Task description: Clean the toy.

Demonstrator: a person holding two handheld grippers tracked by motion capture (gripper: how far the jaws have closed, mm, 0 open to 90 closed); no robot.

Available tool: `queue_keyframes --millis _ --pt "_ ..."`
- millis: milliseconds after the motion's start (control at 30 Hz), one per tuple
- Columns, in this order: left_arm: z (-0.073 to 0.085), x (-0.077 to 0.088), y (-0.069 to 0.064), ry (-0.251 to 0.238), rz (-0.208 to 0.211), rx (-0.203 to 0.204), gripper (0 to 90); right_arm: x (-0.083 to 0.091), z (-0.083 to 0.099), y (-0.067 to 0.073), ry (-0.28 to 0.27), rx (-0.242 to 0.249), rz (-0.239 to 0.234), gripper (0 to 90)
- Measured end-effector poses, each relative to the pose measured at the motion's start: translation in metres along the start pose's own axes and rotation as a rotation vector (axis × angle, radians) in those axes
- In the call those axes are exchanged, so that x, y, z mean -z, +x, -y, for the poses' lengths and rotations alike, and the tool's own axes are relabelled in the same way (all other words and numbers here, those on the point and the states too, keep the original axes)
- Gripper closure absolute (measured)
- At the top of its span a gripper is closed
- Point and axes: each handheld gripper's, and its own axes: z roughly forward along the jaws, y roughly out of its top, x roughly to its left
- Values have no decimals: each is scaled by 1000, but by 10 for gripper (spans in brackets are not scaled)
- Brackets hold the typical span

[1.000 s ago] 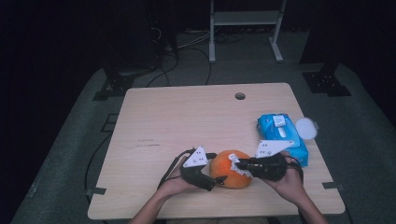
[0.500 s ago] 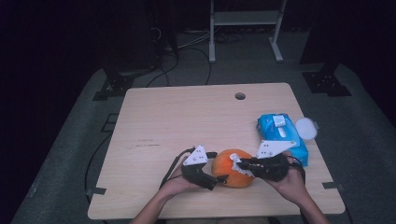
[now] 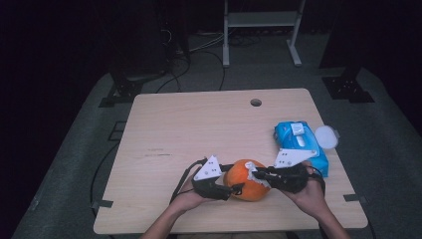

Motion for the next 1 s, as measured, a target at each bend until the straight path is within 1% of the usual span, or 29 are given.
queue_keyframes --millis 33,67,100,133,167,200,233,267,333,400,467,567,600,633,667,700,767,867,933,967,1000 --pt "-1 -1 -2 1 -1 -11 353 0 -1 2 -3 8 -2 832" --pt "-2 -2 -5 2 3 -25 351 0 -4 6 -12 8 -18 832" --pt "-3 -3 -9 12 7 -48 349 -2 -6 9 -28 10 -45 832" --pt "-4 -4 -11 20 8 -71 344 -5 -10 15 -20 29 -59 832" --pt "-4 -4 -11 25 5 -79 337 -7 -12 19 -3 54 -51 831" --pt "-3 -3 -10 23 10 -76 329 -8 -13 21 8 70 -44 831" --pt "-1 -2 -8 20 16 -63 313 -8 -14 21 12 70 -45 831" --pt "0 -2 -6 19 18 -50 302 -7 -13 19 12 65 -49 831" --pt "2 -3 -5 13 17 -23 302 -4 -9 13 15 48 -43 832" --pt "0 -4 -7 9 18 -21 310 -1 -5 6 6 24 -47 832" --pt "-3 -5 -10 13 14 -34 316 0 -5 6 2 21 -42 834" --pt "-6 -9 -15 14 19 -54 305 -5 -8 15 -2 30 -56 835" --pt "-6 -10 -16 13 21 -55 299 -9 -10 19 -2 34 -76 835" --pt "-5 -10 -17 21 18 -57 297 -12 -11 22 1 43 -81 835" --pt "-4 -10 -17 22 15 -62 297 -16 -13 25 15 57 -76 834" --pt "-4 -9 -15 21 16 -58 302 -16 -13 25 18 63 -72 834" --pt "-2 -7 -13 24 18 -52 315 -14 -13 22 14 59 -76 835" --pt "0 -7 -11 23 21 -44 317 -4 -10 15 12 52 -58 835" --pt "2 -6 -9 21 28 -26 317 4 -6 9 15 38 -37 834" --pt "2 -6 -9 21 28 -22 317 8 -2 3 15 19 -29 834" --pt "2 -6 -9 16 30 -18 317 10 0 0 14 10 -26 833"
